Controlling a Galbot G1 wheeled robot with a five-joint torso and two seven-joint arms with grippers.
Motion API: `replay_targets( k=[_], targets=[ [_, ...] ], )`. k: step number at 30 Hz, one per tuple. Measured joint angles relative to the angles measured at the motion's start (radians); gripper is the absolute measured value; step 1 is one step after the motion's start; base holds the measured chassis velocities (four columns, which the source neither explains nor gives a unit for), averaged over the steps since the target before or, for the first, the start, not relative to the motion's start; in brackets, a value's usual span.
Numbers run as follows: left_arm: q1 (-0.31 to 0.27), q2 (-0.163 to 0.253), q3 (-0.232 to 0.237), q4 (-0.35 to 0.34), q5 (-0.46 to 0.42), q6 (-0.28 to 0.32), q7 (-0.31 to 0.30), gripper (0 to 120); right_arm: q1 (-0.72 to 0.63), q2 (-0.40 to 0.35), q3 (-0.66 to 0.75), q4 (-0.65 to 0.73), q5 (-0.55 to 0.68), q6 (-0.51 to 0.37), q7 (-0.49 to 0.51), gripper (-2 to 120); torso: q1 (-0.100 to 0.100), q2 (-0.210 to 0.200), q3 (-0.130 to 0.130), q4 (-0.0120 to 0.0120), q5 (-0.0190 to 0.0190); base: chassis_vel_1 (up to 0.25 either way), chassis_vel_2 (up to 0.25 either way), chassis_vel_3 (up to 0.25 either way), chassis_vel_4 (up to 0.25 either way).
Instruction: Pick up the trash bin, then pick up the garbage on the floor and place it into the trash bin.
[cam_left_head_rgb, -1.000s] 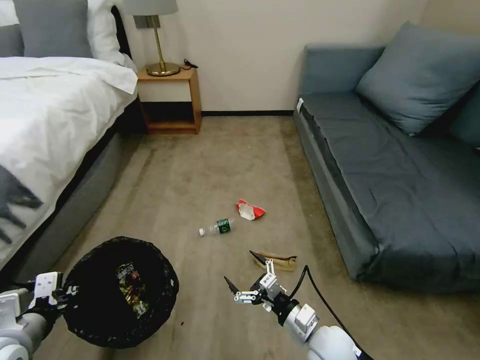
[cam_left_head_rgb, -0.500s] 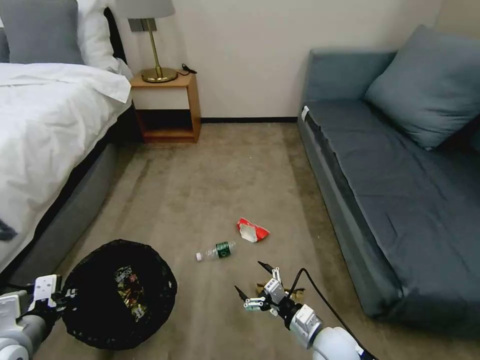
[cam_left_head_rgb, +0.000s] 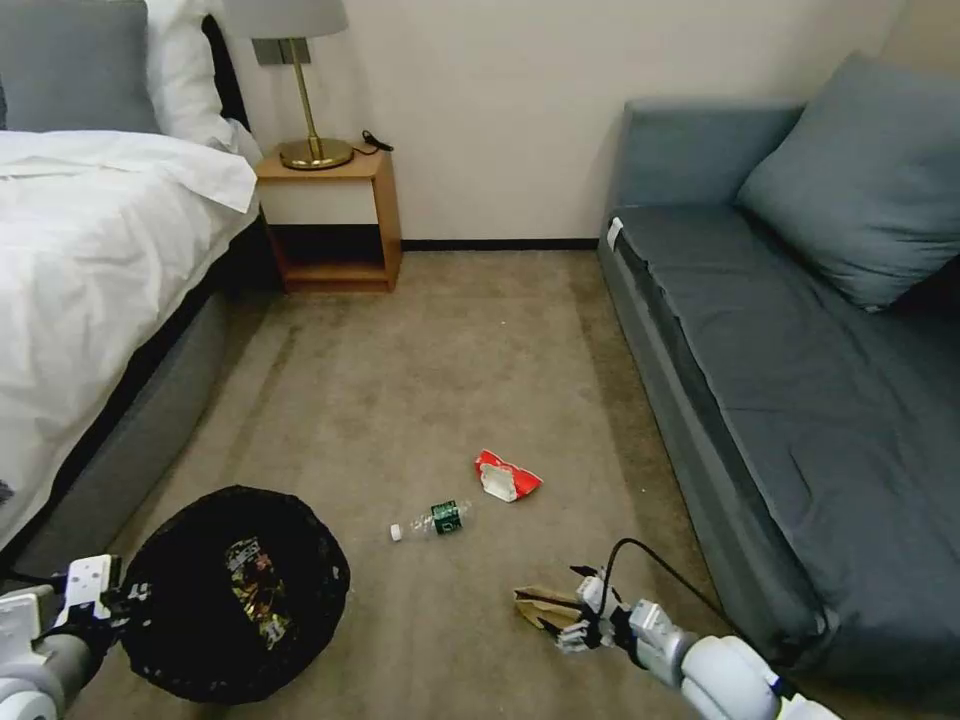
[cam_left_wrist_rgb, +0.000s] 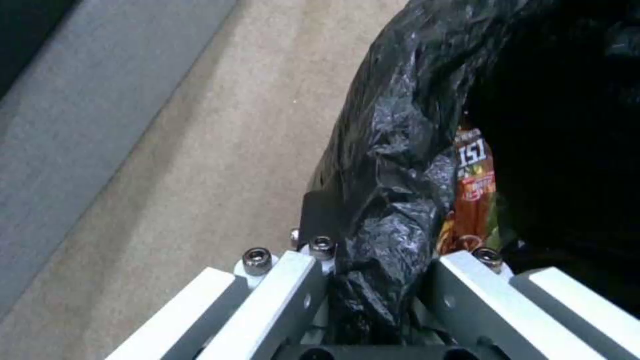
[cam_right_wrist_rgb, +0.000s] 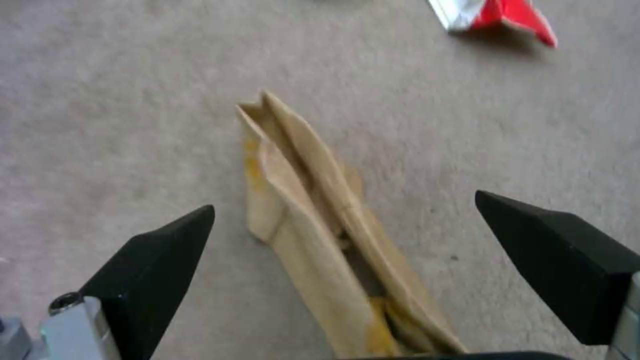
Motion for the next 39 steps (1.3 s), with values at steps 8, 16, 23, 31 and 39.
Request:
replay_targets(
  k=[8, 16, 23, 31, 39],
  targets=[
    [0.007, -0.004, -0.003, 0.000, 0.002, 0.000, 0.000, 3, 0.089, 0.026, -0.039, -0.124, -0.007, 0.067, -0.070, 92, 0.000, 0.000, 0.000, 0.0003, 0.0000, 0.000, 0.000, 0.000, 0.000],
    [0.014, -0.005, -0.011, -0.003, 0.002, -0.001, 0.000, 3, 0.123, 0.037, -0.069, -0.177, -0.043, 0.098, -0.097, 64, 0.000, 0.000, 0.000, 0.0002, 0.0000, 0.000, 0.000, 0.000, 0.000],
    [0.023, -0.007, -0.018, -0.015, 0.002, -0.001, 0.000, 3, 0.127, 0.045, -0.078, -0.188, -0.060, 0.099, -0.100, 36, 0.000, 0.000, 0.000, 0.0002, -0.0001, 0.000, 0.000, 0.000, 0.000],
    [0.026, -0.005, -0.023, -0.024, 0.001, -0.001, 0.000, 3, 0.121, 0.051, -0.070, -0.191, -0.077, 0.109, -0.110, 7, 0.000, 0.000, 0.000, 0.0002, -0.0001, 0.000, 0.000, 0.000, 0.000],
    [0.031, -0.007, -0.028, -0.034, -0.001, -0.001, 0.000, 3, 0.097, 0.065, -0.035, -0.189, -0.089, 0.129, -0.114, 0, 0.000, 0.000, 0.000, 0.0002, 0.0000, 0.000, 0.000, 0.000, 0.000]
  ],
)
